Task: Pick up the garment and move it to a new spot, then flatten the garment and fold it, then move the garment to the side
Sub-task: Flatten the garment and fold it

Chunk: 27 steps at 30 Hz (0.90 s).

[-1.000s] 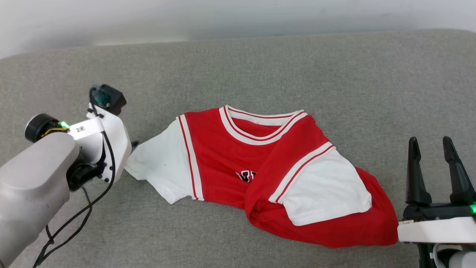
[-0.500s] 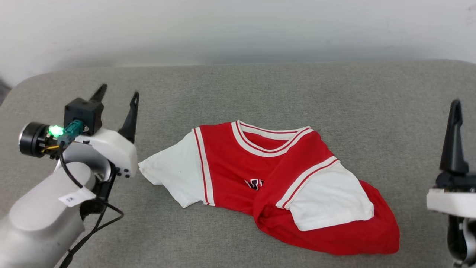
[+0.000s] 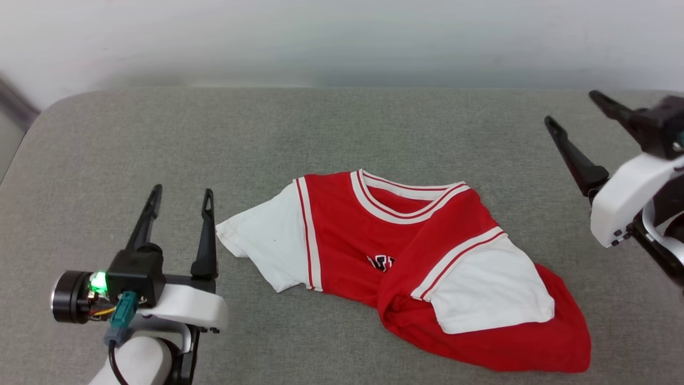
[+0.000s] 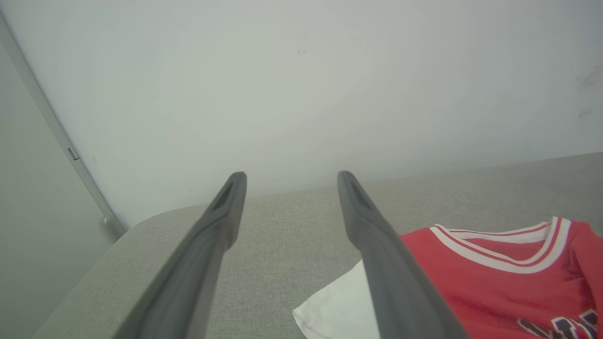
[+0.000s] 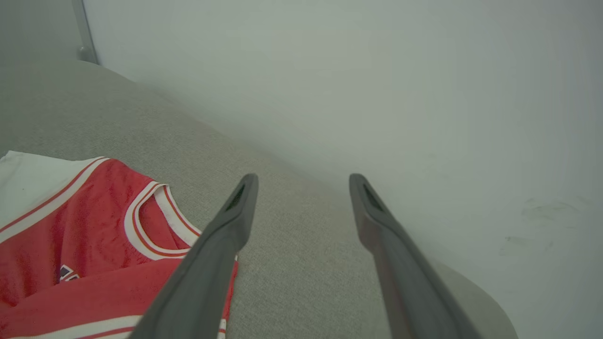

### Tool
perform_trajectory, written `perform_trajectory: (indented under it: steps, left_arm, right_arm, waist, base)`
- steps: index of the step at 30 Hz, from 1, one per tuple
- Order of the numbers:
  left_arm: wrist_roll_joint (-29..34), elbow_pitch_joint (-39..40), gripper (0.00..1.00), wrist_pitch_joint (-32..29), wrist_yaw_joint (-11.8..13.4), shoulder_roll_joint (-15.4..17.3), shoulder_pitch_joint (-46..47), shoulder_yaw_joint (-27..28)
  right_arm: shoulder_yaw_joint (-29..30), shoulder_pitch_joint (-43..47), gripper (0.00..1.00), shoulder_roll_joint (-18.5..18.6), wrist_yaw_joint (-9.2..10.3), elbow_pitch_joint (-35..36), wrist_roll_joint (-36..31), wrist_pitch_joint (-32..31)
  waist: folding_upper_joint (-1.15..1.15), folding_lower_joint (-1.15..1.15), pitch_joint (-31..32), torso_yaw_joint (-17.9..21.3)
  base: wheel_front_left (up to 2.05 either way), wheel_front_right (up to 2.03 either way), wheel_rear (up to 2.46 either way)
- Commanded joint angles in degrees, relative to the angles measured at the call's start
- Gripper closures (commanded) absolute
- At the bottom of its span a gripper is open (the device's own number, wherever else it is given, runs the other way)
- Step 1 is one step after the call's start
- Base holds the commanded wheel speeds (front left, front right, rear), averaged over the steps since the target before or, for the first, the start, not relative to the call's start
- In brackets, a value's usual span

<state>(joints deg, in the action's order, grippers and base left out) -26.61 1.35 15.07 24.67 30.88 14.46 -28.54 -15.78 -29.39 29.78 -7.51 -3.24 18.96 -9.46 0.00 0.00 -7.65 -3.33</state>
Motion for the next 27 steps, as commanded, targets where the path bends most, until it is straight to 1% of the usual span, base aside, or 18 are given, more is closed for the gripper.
perform_trajectory:
  steps: [1, 4, 5, 9, 11, 13, 17, 22, 27]
  left_arm:
    - [1.73, 0.07, 0.0, 0.14, -1.06, -1.84, -1.76, 1.75]
    - [3.96, -0.43, 0.0, 0.14, -3.52, -4.42, -2.8, 4.38]
    - [4.66, -0.6, 0.0, 0.14, -4.3, -5.23, -3.05, 5.18]
    - [7.55, -0.94, 0.0, 0.14, -7.07, -8.19, -3.05, 8.04]
    - [8.83, -0.91, 0.0, 0.15, -8.31, -9.68, -2.57, 9.19]
    - [10.06, -0.74, 0.0, 0.14, -9.5, -11.12, -1.95, 10.35]
    - [12.22, -0.57, 0.0, 0.14, -11.73, -13.9, -0.71, 12.28]
    - [14.4, -0.83, 0.0, 0.14, -14.43, -17.07, 0.37, 14.74]
    - [16.23, -1.55, 0.0, 0.14, -16.79, -19.27, 0.12, 17.38]
  right_arm:
    - [-4.9, -3.32, 0.0, 3.53, 0.03, 0.22, 4.83, -6.48]
    - [-13.08, -7.04, 0.0, 8.58, 0.04, 0.3, 10.82, -16.99]
    - [-15.37, -8.2, 0.0, 9.58, 0.03, 0.07, 12.99, -20.58]
    - [-22.64, -13.01, 0.0, 12.52, 0.03, -1.55, 19.72, -33.17]
    - [-26.13, -15.08, 0.0, 13.31, 0.03, -2.8, 21.28, -37.6]
    - [-28.92, -17.36, 0.0, 13.7, 0.03, -4.22, 22.58, -40.73]
    - [-32.91, -20.53, 0.0, 13.01, 0.03, -8.04, 23.84, -42.82]
    - [-37.38, -22.44, 0.0, 11.75, 0.03, -12.82, 24.83, -41.58]
    - [-44.55, -20.47, 0.0, 10.33, -0.07, -15.4, 26.58, -39.81]
  waist:
    - [0.0, 0.0, -0.81, -0.82]
    - [0.0, 0.0, -2.13, -1.72]
    - [0.0, 0.0, -2.61, -2.0]
    - [0.0, 0.0, -4.77, -3.23]
    - [0.0, 0.0, -6.05, -3.89]
    - [0.0, 0.0, -7.51, -4.57]
    - [0.0, 0.0, -10.43, -5.95]
    - [0.0, 0.0, -13.22, -7.43]
    - [0.0, 0.0, -13.78, -7.6]
  base:
    - [0.0, 0.0, 0.0]
    - [0.0, 0.0, 0.0]
    - [0.0, 0.0, 0.0]
    - [0.0, 0.0, 0.0]
    - [0.0, 0.0, 0.0]
    - [0.0, 0.0, 0.0]
    - [0.0, 0.0, 0.0]
    - [0.0, 0.0, 0.0]
    - [0.0, 0.0, 0.0]
